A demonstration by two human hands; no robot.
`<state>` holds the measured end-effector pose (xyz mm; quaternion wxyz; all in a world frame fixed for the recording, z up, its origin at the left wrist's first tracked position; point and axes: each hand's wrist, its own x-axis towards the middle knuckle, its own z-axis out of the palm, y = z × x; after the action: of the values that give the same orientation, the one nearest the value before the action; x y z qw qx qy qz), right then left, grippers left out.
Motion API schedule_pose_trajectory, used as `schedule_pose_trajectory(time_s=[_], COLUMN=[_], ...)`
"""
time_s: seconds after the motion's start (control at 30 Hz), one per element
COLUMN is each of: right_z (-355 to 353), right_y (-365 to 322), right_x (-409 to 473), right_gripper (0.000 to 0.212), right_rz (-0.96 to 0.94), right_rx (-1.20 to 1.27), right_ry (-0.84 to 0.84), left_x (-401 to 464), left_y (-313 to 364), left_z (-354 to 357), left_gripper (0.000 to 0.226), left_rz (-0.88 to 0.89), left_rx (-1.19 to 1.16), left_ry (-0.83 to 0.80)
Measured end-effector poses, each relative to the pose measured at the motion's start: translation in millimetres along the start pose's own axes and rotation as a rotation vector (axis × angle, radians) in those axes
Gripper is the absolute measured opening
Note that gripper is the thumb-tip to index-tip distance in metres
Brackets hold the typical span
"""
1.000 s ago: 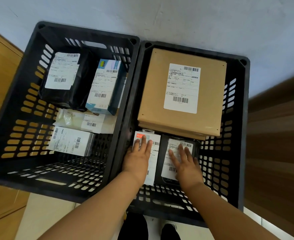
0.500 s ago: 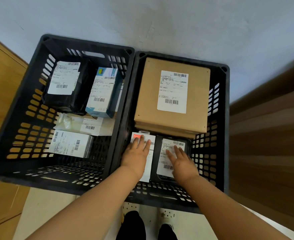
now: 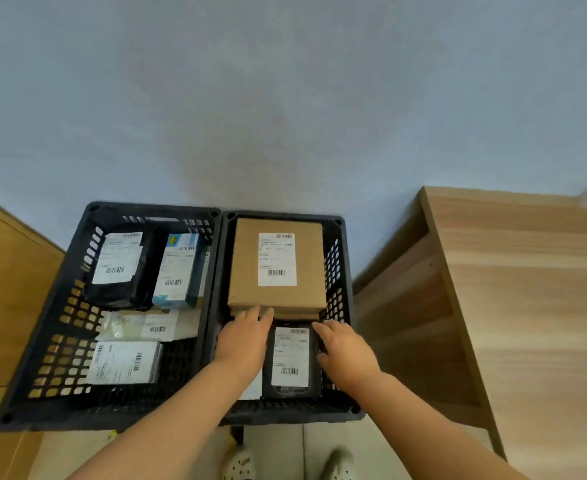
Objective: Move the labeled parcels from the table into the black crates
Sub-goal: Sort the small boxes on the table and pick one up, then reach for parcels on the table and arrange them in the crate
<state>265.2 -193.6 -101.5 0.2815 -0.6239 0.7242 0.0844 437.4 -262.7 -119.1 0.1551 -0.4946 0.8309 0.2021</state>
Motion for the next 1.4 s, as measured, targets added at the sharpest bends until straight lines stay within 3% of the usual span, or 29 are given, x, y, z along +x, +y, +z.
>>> schedule_pose_trajectory(time_s=[0.23, 0.4, 0.8, 1.03, 1.4], right_z=[-77.3, -116.3, -148.5, -153.6, -183.3], right_y=[51.6, 126.9, 379.4, 477.5, 611.2], right_x=[-75.9, -147.7, -341.4, -388.2, -389.5], right_gripper=[0.055, 0.051, 0.038, 0.036, 0.035], right_rz=[0.002, 0.085, 0.330, 0.419, 0.491], right_rx=[0.040, 0.070, 0.142, 0.204, 0.273], right_ry=[0.221, 0.376, 0.536, 0.571, 0.593], left_x=[-20.0, -35.5, -81.5, -77.6, 0.7], left_y=[95.2, 200.1, 506.9, 596.0, 709.3], left_z=[-77.1, -109.5, -86.0, -64.1, -73.6], left_gripper=[0.026, 0.041, 0.036, 0.034, 0.032], left_rz=[0.125, 0.236, 0.449, 0.450, 0.396], left_rx=[-0.062, -0.192, -0.283, -0.273, -0.430], left_ry=[0.183, 0.283, 0.306, 0.292, 0.230])
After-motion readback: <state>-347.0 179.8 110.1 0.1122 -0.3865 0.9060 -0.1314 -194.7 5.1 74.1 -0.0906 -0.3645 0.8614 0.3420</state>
